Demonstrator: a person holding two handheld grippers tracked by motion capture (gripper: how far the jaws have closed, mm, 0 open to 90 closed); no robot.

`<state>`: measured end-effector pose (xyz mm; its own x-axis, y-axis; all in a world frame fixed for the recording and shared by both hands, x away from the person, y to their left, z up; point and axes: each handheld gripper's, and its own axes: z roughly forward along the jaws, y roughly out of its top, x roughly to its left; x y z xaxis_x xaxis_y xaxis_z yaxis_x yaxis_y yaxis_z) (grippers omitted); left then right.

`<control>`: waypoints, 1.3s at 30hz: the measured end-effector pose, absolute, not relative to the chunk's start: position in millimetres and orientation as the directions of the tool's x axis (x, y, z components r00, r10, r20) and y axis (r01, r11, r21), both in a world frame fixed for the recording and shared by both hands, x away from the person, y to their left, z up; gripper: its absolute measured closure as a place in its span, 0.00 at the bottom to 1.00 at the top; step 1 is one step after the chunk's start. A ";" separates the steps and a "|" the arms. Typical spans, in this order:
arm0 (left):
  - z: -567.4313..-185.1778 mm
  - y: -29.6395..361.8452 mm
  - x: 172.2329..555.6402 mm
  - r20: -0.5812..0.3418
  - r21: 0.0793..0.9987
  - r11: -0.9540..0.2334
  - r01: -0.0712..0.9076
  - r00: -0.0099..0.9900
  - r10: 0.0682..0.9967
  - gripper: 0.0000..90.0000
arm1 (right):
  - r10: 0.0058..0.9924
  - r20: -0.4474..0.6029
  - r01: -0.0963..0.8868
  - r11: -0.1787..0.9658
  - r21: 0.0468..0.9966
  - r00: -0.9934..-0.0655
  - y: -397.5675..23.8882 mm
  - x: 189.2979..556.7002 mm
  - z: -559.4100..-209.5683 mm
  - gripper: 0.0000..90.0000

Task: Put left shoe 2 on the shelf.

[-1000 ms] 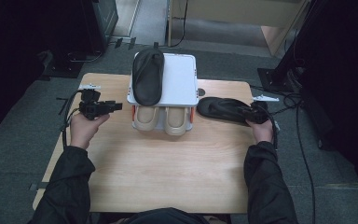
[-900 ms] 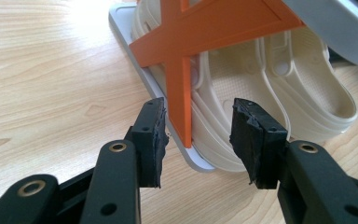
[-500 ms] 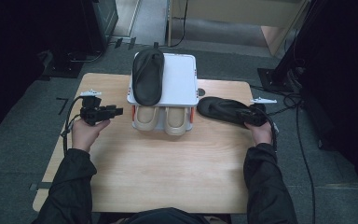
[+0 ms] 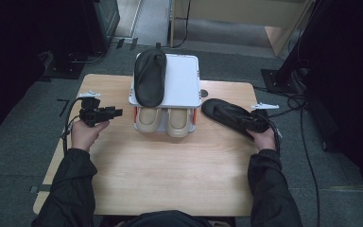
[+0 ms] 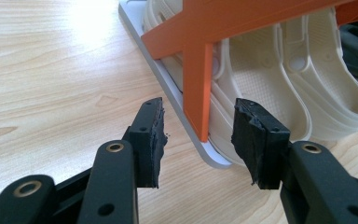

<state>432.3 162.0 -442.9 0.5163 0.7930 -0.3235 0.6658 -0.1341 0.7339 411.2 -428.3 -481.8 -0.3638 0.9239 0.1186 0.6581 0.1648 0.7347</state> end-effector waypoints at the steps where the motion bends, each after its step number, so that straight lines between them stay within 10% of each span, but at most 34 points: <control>1: -443.6 161.7 433.6 -0.328 0.733 -0.132 0.667 0.516 0.791 0.60 | 0.923 0.119 0.659 0.167 0.733 -0.366 -426.5 410.3 -481.7 0.89; 39: -450.2 161.1 440.6 -0.348 0.721 -0.133 0.680 0.521 0.779 0.59 | 0.859 0.173 0.670 0.234 0.705 -0.482 -355.1 401.2 -484.4 0.87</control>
